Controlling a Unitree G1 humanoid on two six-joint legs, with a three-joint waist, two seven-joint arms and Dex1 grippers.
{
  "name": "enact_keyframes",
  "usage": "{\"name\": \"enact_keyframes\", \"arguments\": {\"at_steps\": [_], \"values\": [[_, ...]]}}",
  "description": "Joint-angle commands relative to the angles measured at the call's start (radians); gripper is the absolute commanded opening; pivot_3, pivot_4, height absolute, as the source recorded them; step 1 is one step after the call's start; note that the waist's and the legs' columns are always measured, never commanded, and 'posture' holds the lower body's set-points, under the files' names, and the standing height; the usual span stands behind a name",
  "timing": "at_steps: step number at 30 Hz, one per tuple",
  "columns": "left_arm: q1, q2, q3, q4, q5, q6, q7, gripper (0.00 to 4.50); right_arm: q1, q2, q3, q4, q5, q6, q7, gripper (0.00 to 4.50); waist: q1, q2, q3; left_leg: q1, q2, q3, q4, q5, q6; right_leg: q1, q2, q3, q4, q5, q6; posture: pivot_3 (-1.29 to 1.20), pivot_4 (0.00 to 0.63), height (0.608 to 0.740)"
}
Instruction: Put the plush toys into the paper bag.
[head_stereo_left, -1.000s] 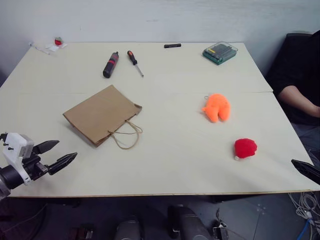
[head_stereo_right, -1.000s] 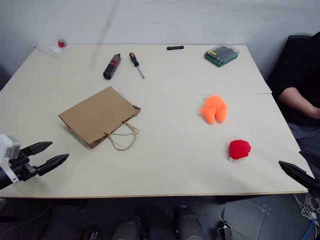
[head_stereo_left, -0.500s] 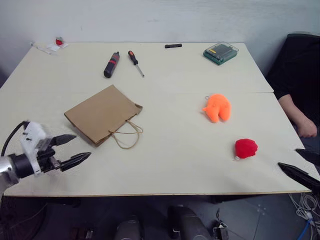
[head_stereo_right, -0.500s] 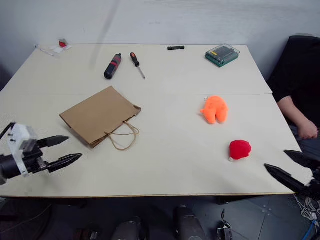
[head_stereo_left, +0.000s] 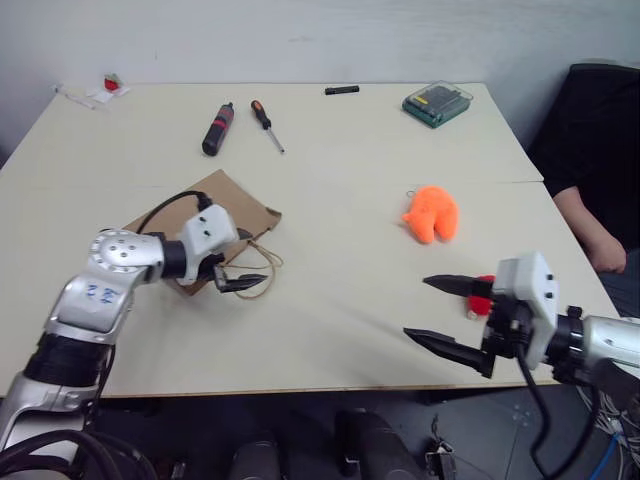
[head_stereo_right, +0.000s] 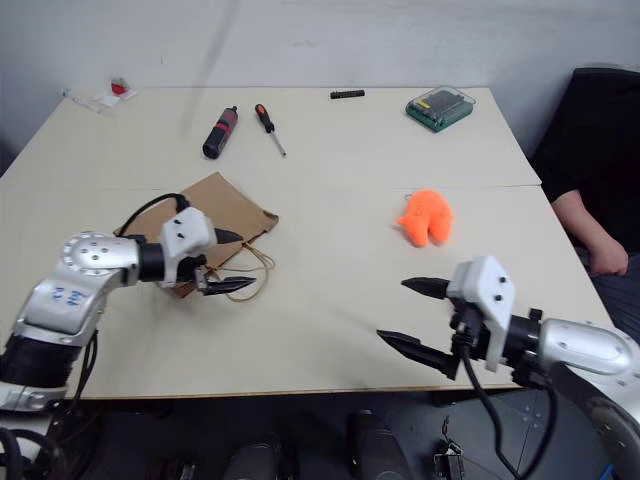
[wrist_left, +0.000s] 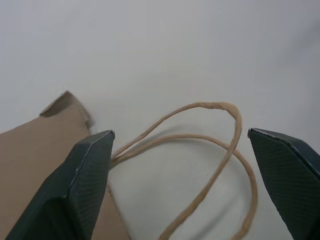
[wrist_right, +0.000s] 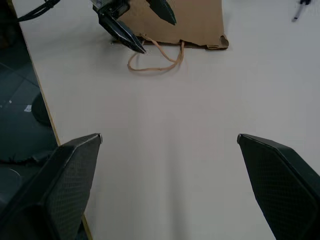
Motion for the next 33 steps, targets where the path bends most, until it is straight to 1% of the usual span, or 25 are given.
{"name": "enact_keyframes", "arguments": {"at_steps": [1, 2, 5, 8, 12, 15, 17, 18, 20, 23, 25, 29, 33], "values": [[-0.025, -0.006, -0.010, 0.013, 0.030, -0.046, -0.026, 4.50, -0.028, 0.023, 0.046, 0.007, -0.029, -0.023, -0.027, 4.43, 0.000, 0.000, 0.000, 0.000, 0.000, 0.000, 0.000, 0.000, 0.000, -0.001, 0.000, 0.000, 0.000, 0.000, 0.000, 0.00, 0.150, 0.740], [-0.027, -0.013, -0.014, 0.019, 0.035, -0.052, -0.028, 4.50, -0.037, 0.029, 0.060, 0.011, -0.037, -0.026, -0.031, 4.43, 0.000, 0.000, 0.000, 0.000, 0.000, 0.001, 0.000, 0.000, 0.000, -0.001, 0.000, 0.000, 0.000, 0.000, 0.000, 0.00, 0.150, 0.740], [-0.035, -0.038, -0.017, 0.049, 0.050, -0.074, -0.028, 3.88, -0.064, 0.051, 0.106, 0.024, -0.066, -0.033, -0.047, 4.50, 0.000, 0.000, 0.000, 0.001, 0.000, 0.002, 0.002, 0.000, 0.000, 0.000, -0.001, 0.001, 0.002, 0.000, 0.000, 0.00, 0.150, 0.740], [-0.042, -0.055, -0.010, 0.067, 0.044, -0.077, -0.045, 3.00, -0.080, 0.062, 0.124, 0.036, -0.082, -0.040, -0.050, 4.50, 0.001, 0.000, 0.000, 0.001, 0.000, 0.001, 0.003, 0.000, 0.000, 0.000, -0.001, 0.001, 0.004, 0.000, 0.000, 0.00, 0.150, 0.740], [-0.051, -0.068, 0.004, 0.085, 0.034, -0.063, -0.056, 1.62, -0.087, 0.065, 0.125, 0.051, -0.090, -0.045, -0.048, 4.50, 0.001, 0.000, 0.000, 0.001, 0.000, 0.001, 0.003, 0.000, 0.001, 0.000, -0.001, 0.001, 0.004, 0.000, 0.000, 0.00, 0.150, 0.740], [-0.070, -0.085, 0.025, 0.091, -0.009, -0.008, -0.073, 0.68, -0.090, 0.069, 0.124, 0.061, -0.093, -0.046, -0.048, 4.50, 0.001, 0.000, 0.000, 0.001, 0.000, 0.001, 0.004, 0.000, 0.001, 0.000, -0.001, 0.001, 0.004, 0.000, 0.000, 0.00, 0.150, 0.740], [-0.099, -0.105, 0.048, 0.073, -0.072, 0.058, -0.099, 0.12, -0.094, 0.074, 0.121, 0.068, -0.089, -0.041, -0.051, 4.50, 0.001, 0.000, 0.000, 0.001, 0.000, 0.001, 0.004, 0.000, 0.001, 0.000, -0.001, 0.001, 0.005, 0.000, 0.000, 0.00, 0.150, 0.740], [-0.126, -0.118, 0.060, 0.058, -0.117, 0.102, -0.120, 0.06, -0.101, 0.079, 0.120, 0.073, -0.082, -0.036, -0.053, 4.50, 0.002, 0.000, 0.000, 0.000, 0.000, 0.001, 0.004, 0.000, 0.001, 0.000, -0.001, 0.001, 0.005, 0.000, 0.000, 0.00, 0.150, 0.740], [-0.194, -0.144, 0.078, 0.047, -0.196, 0.184, -0.160, 0.06, -0.130, 0.090, 0.137, 0.088, -0.092, -0.040, -0.058, 4.50, 0.003, 0.000, 0.000, -0.001, 0.000, 0.000, 0.006, 0.000, 0.001, 0.000, -0.001, 0.000, 0.005, 0.000, 0.000, 0.00, 0.150, 0.740], [-0.283, -0.155, 0.087, 0.088, -0.221, 0.215, -0.190, 0.00, -0.189, 0.119, 0.179, 0.118, -0.100, -0.035, -0.061, 3.89, 0.001, 0.000, 0.000, -0.001, 0.000, 0.000, 0.009, 0.000, 0.001, 0.000, -0.001, 0.000, 0.006, 0.000, 0.001, 0.00, 0.150, 0.740], [-0.314, -0.156, 0.109, 0.115, -0.239, 0.240, -0.185, 0.00, -0.232, 0.142, 0.227, 0.144, -0.121, -0.036, -0.061, 3.23, -0.004, 0.000, 0.000, 0.000, 0.000, 0.000, 0.009, 0.000, 0.001, 0.001, -0.001, 0.000, 0.006, 0.000, 0.001, 0.00, 0.150, 0.740], [-0.340, -0.181, 0.152, 0.100, -0.346, 0.313, -0.235, 0.00, -0.366, 0.233, 0.356, 0.265, -0.208, -0.070, -0.059, 1.85, -0.016, 0.001, 0.000, 0.001, 0.001, 0.000, 0.008, 0.000, 0.000, 0.000, 0.000, 0.001, 0.008, 0.000, 0.000, 0.00, 0.150, 0.740], [-0.345, -0.199, 0.118, 0.089, -0.343, 0.284, -0.283, 0.00, -0.501, 0.347, 0.467, 0.431, -0.300, -0.127, -0.037, 0.47, -0.018, 0.001, 0.001, -0.001, 0.001, 0.000, 0.009, 0.000, 0.000, -0.001, 0.000, 0.000, 0.008, 0.000, 0.000, 0.00, 0.150, 0.740]]}}
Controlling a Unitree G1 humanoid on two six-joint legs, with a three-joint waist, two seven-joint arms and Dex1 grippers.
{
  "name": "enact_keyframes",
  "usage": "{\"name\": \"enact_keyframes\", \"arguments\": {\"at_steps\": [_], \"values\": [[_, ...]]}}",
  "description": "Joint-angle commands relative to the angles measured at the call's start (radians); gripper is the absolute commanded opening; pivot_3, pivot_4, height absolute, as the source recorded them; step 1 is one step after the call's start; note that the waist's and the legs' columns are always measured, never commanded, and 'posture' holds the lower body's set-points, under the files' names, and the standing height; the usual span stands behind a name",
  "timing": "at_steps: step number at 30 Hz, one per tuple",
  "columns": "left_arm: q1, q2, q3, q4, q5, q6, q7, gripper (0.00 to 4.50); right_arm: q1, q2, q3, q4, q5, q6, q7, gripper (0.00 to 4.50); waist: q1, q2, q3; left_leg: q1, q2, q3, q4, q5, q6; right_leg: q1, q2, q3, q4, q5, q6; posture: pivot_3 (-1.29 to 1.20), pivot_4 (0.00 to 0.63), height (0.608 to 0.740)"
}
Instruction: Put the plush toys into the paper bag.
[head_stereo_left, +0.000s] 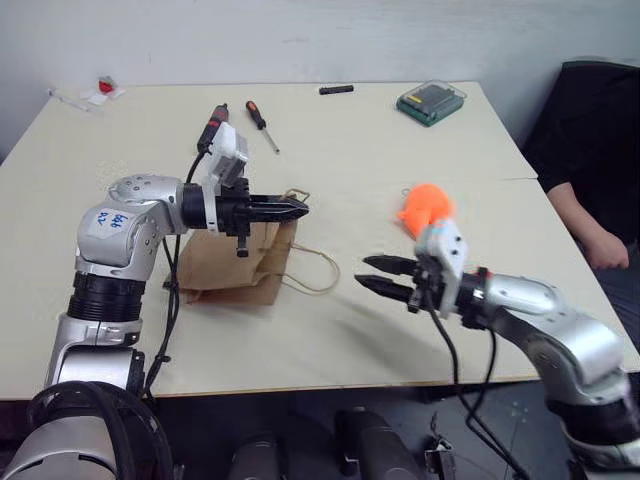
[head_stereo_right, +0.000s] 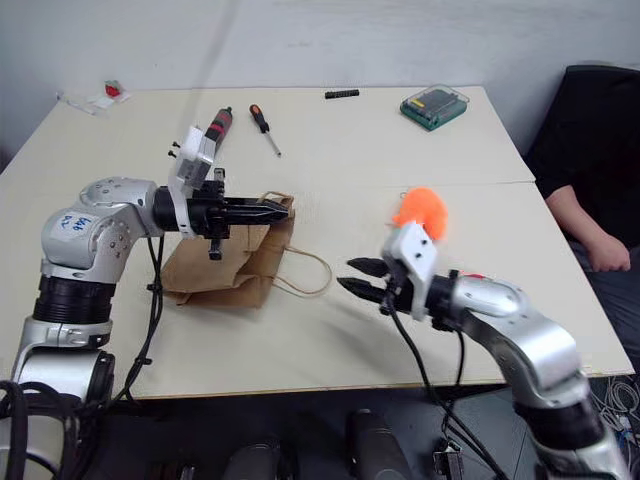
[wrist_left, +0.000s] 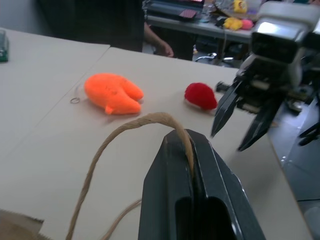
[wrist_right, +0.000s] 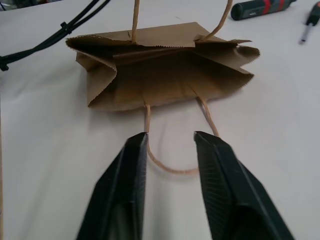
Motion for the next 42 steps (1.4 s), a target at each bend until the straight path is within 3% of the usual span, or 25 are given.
{"name": "enact_keyframes", "arguments": {"at_steps": [1, 10, 15, 24, 29, 34, 42], "values": [[-0.030, -0.014, -0.009, -0.038, -0.024, -0.017, -0.033, 0.00, -0.092, 0.075, 0.072, 0.114, -0.072, -0.070, 0.026, 0.07, -0.003, 0.000, 0.000, 0.000, 0.000, 0.000, 0.000, 0.000, 0.000, 0.000, 0.000, 0.000, 0.000, 0.000, 0.000, 0.00, 0.150, 0.740], [-0.074, -0.086, 0.034, -0.077, -0.079, 0.004, 0.006, 0.00, -0.252, 0.282, 0.177, 0.469, -0.204, -0.174, 0.082, 0.03, -0.011, 0.000, 0.000, -0.001, 0.000, 0.000, 0.001, 0.000, 0.000, 0.000, -0.001, -0.001, 0.000, 0.000, 0.000, 0.00, 0.150, 0.740], [-0.099, -0.102, 0.093, -0.090, -0.138, 0.041, 0.065, 0.00, -0.276, 0.325, 0.247, 0.611, -0.308, -0.243, 0.131, 0.03, -0.016, 0.000, 0.000, -0.001, 0.000, -0.001, 0.001, 0.000, 0.000, -0.001, -0.001, -0.001, 0.001, 0.000, 0.000, 0.00, 0.150, 0.740], [-0.087, -0.162, 0.031, -0.163, -0.147, 0.035, 0.080, 0.00, -0.402, 0.341, 0.351, 0.816, -0.439, -0.352, 0.340, 0.03, -0.020, 0.001, 0.001, -0.001, 0.000, -0.001, 0.002, 0.000, 0.000, -0.001, -0.002, -0.001, 0.003, 0.000, 0.000, 0.00, 0.150, 0.740], [-0.074, -0.199, -0.004, -0.227, -0.153, 0.047, 0.095, 0.00, -0.483, 0.376, 0.362, 0.933, -0.487, -0.400, 0.409, 0.03, -0.032, 0.001, 0.001, 0.000, 0.000, -0.001, 0.002, 0.000, 0.000, -0.001, -0.002, -0.001, 0.008, 0.000, 0.000, 0.00, 0.150, 0.740], [-0.034, -0.199, -0.037, -0.272, -0.142, 0.043, 0.104, 0.00, -0.561, 0.461, 0.249, 0.988, -0.394, -0.348, 0.452, 0.03, -0.043, 0.001, 0.001, 0.000, 0.001, -0.002, 0.002, 0.000, -0.001, -0.001, -0.002, -0.001, 0.010, -0.001, -0.001, 0.00, 0.150, 0.740], [-0.052, -0.220, 0.045, -0.275, -0.233, 0.127, 0.210, 0.00, -0.555, 0.550, 0.201, 1.145, -0.440, -0.396, 0.365, 0.03, -0.044, 0.002, 0.001, 0.000, 0.001, -0.002, 0.001, 0.001, -0.002, -0.002, -0.003, -0.002, 0.011, -0.001, -0.002, 0.00, 0.150, 0.740]]}}
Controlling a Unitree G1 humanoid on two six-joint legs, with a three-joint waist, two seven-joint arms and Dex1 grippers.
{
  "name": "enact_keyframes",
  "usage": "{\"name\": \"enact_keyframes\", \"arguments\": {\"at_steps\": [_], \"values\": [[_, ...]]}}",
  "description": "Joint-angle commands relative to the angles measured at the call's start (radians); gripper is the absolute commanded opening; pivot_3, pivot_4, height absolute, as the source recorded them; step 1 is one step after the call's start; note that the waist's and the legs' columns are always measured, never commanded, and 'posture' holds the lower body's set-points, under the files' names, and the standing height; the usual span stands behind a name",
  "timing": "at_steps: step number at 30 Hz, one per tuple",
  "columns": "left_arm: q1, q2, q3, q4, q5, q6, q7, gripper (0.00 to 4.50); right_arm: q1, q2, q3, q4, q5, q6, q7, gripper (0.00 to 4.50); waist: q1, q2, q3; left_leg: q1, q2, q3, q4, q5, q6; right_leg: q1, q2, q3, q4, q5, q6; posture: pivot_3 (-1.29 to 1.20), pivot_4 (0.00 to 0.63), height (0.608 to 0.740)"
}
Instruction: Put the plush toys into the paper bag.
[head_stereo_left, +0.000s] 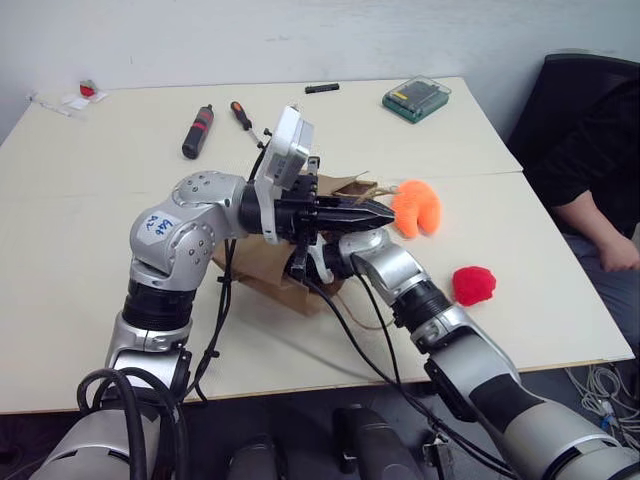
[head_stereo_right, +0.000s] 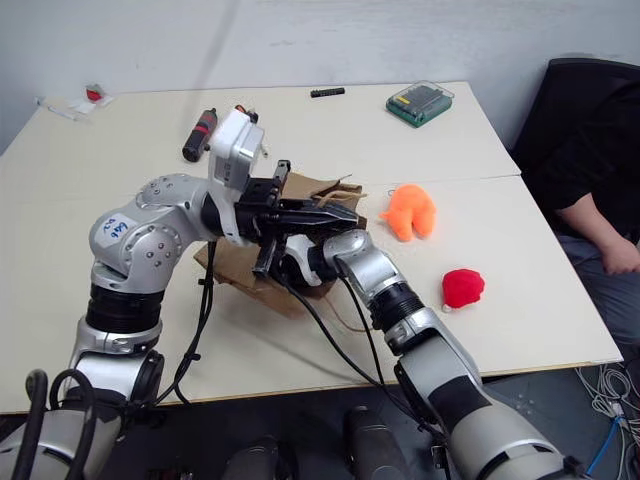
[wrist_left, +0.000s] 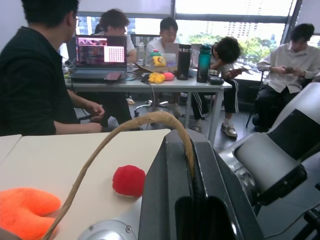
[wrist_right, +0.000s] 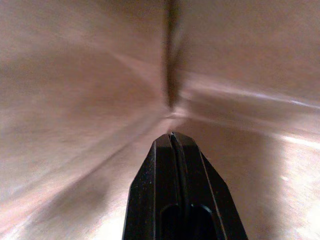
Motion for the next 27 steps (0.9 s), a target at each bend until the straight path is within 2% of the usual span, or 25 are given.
{"name": "enact_keyframes", "arguments": {"at_steps": [1, 8, 11, 14, 19, 27], "values": [[-0.026, -0.014, 0.062, -0.038, -0.074, 0.043, 0.061, 0.00, -0.008, 0.028, -0.012, 0.035, -0.027, -0.040, -0.030, 0.03, 0.000, 0.000, 0.000, 0.000, 0.000, 0.000, 0.000, 0.000, 0.000, 0.000, 0.000, 0.000, 0.000, 0.000, 0.000, 0.00, 0.150, 0.740], [-0.066, -0.047, 0.206, 0.010, -0.202, 0.142, 0.243, 0.00, -0.011, 0.043, -0.029, 0.122, -0.072, -0.051, -0.070, 0.03, 0.000, 0.000, 0.000, 0.000, 0.000, -0.001, 0.000, 0.000, 0.000, 0.000, 0.000, 0.000, 0.001, 0.000, 0.000, 0.00, 0.150, 0.740], [-0.055, -0.033, 0.188, 0.005, -0.182, 0.128, 0.233, 0.00, -0.007, 0.039, -0.032, 0.121, -0.079, -0.062, -0.069, 0.03, -0.001, 0.000, 0.000, 0.001, 0.000, -0.001, 0.000, 0.000, -0.001, 0.000, 0.000, -0.001, 0.001, 0.000, 0.000, 0.00, 0.150, 0.740], [-0.027, 0.000, 0.100, 0.003, -0.074, 0.045, 0.187, 0.00, 0.004, 0.028, -0.034, 0.075, -0.089, -0.107, -0.069, 0.03, 0.000, 0.000, 0.000, 0.001, 0.000, -0.001, 0.000, 0.001, -0.001, 0.001, -0.001, -0.001, 0.000, 0.000, 0.000, 0.00, 0.150, 0.740], [-0.015, 0.024, 0.033, 0.093, 0.059, -0.082, 0.169, 0.00, 0.087, -0.035, -0.030, -0.211, -0.116, -0.143, -0.096, 0.03, 0.003, 0.001, 0.000, 0.000, -0.001, -0.002, 0.000, 0.000, -0.002, 0.001, -0.001, -0.002, 0.000, 0.000, 0.000, 0.00, 0.150, 0.740], [-0.045, 0.033, 0.047, 0.183, 0.080, -0.121, 0.127, 0.00, 0.355, -0.225, -0.041, -0.793, -0.107, 0.052, -0.122, 0.03, 0.006, 0.001, 0.001, -0.001, 0.000, -0.002, -0.002, 0.000, -0.002, 0.000, 0.000, -0.002, -0.004, 0.000, 0.000, 0.00, 0.150, 0.740]]}}
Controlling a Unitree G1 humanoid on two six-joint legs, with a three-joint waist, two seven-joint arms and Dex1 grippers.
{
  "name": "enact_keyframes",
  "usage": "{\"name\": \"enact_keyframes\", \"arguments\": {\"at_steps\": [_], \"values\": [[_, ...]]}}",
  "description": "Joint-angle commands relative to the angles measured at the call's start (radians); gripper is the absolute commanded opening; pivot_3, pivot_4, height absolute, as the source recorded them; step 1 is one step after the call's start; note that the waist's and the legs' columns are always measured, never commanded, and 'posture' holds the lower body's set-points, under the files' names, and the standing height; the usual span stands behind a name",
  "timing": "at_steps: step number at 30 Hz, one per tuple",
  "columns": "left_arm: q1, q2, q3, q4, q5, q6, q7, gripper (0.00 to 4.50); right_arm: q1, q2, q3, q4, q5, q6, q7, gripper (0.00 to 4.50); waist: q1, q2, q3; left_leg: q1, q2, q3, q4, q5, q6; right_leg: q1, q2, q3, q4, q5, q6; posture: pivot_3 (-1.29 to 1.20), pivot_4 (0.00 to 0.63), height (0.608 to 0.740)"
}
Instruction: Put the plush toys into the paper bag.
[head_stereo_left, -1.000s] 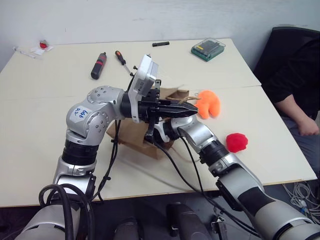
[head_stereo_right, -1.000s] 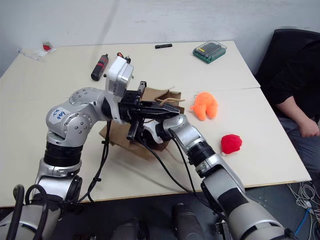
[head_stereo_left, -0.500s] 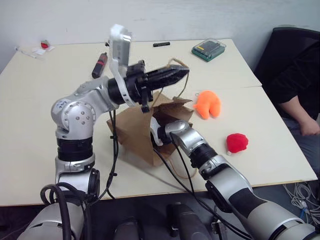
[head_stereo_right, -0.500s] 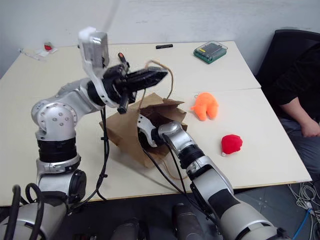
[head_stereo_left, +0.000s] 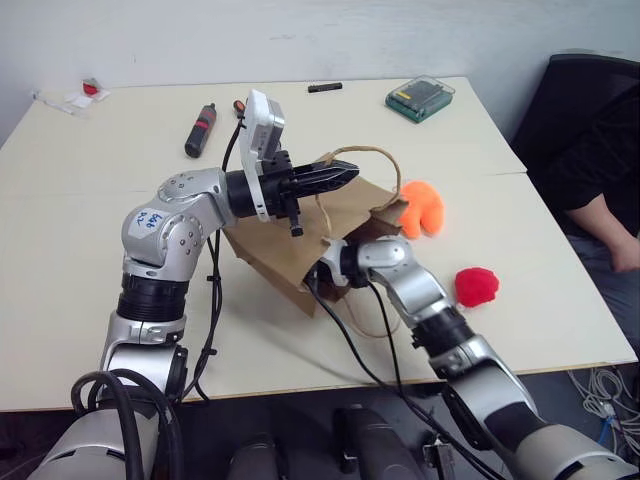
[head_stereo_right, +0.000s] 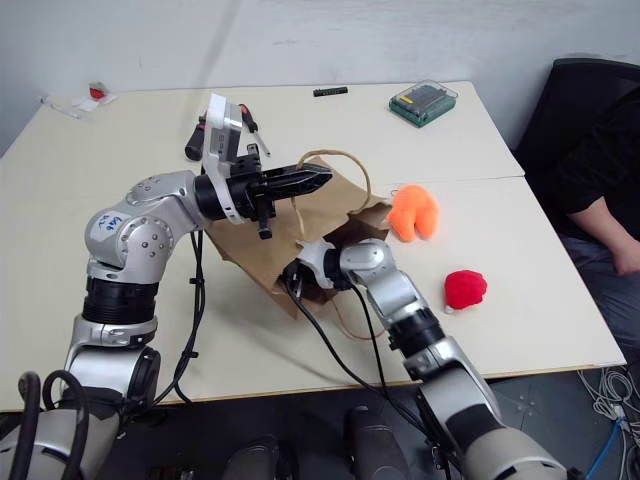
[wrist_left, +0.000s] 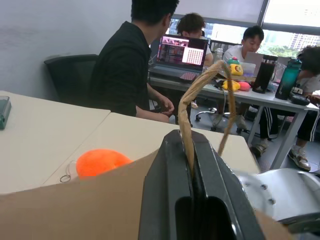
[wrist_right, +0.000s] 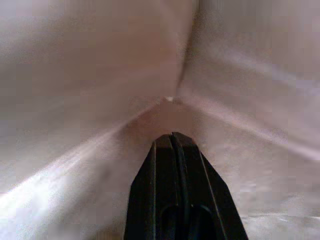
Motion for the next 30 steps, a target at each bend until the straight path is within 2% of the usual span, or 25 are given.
{"name": "enact_keyframes", "arguments": {"at_steps": [1, 10, 18, 24, 27, 28, 30], "values": [[-0.038, 0.007, 0.021, 0.019, 0.002, -0.027, -0.027, 0.00, 0.074, -0.052, -0.032, -0.208, 0.014, 0.110, -0.043, 0.03, 0.001, 0.000, 0.000, 0.000, 0.000, 0.000, 0.000, 0.000, 0.000, 0.000, 0.000, 0.000, -0.003, 0.000, 0.000, 0.00, 0.150, 0.740], [-0.086, -0.012, 0.022, 0.093, 0.013, -0.052, -0.049, 0.00, 0.198, -0.111, -0.100, -0.342, 0.070, 0.227, -0.121, 0.03, 0.004, 0.000, 0.000, 0.000, -0.001, 0.001, 0.000, 0.000, 0.000, 0.000, 0.001, 0.001, -0.005, 0.000, 0.000, 0.00, 0.150, 0.740], [-0.056, -0.014, 0.005, 0.063, 0.020, -0.042, -0.064, 0.00, 0.384, -0.240, -0.434, -0.691, 0.250, 0.429, -0.195, 0.03, 0.029, 0.000, 0.000, 0.000, -0.001, 0.000, -0.001, 0.000, 0.000, 0.001, 0.001, 0.001, -0.006, 0.000, 0.000, 0.00, 0.150, 0.740], [-0.040, -0.007, 0.008, 0.046, 0.017, -0.031, -0.063, 0.00, 0.512, -0.357, -0.823, -0.854, 0.457, 0.715, -0.230, 0.03, 0.043, 0.000, 0.000, 0.001, -0.001, 0.000, -0.001, 0.000, 0.000, 0.002, 0.001, 0.001, -0.007, 0.000, 0.001, 0.00, 0.150, 0.740], [-0.034, -0.009, 0.004, 0.047, 0.021, -0.037, -0.064, 0.00, 0.456, -0.359, -0.912, -0.812, 0.498, 0.829, -0.322, 0.61, 0.043, 0.000, 0.000, 0.002, -0.001, 0.000, -0.001, 0.000, 0.000, 0.003, 0.002, 0.002, -0.007, 0.001, 0.001, 0.00, 0.150, 0.740], [-0.032, -0.011, 0.002, 0.048, 0.023, -0.039, -0.064, 0.00, 0.423, -0.353, -0.920, -0.787, 0.499, 0.856, -0.361, 0.94, 0.041, 0.000, 0.000, 0.002, -0.001, 0.001, -0.001, 0.000, 0.000, 0.003, 0.002, 0.003, -0.007, 0.001, 0.001, 0.00, 0.150, 0.740], [-0.030, -0.015, -0.003, 0.049, 0.030, -0.047, -0.066, 0.00, 0.345, -0.347, -0.870, -0.697, 0.467, 0.857, -0.430, 1.63, 0.038, 0.000, 0.000, 0.002, -0.001, 0.001, -0.001, 0.000, 0.000, 0.003, 0.002, 0.004, -0.007, 0.001, 0.001, 0.00, 0.150, 0.740]]}}
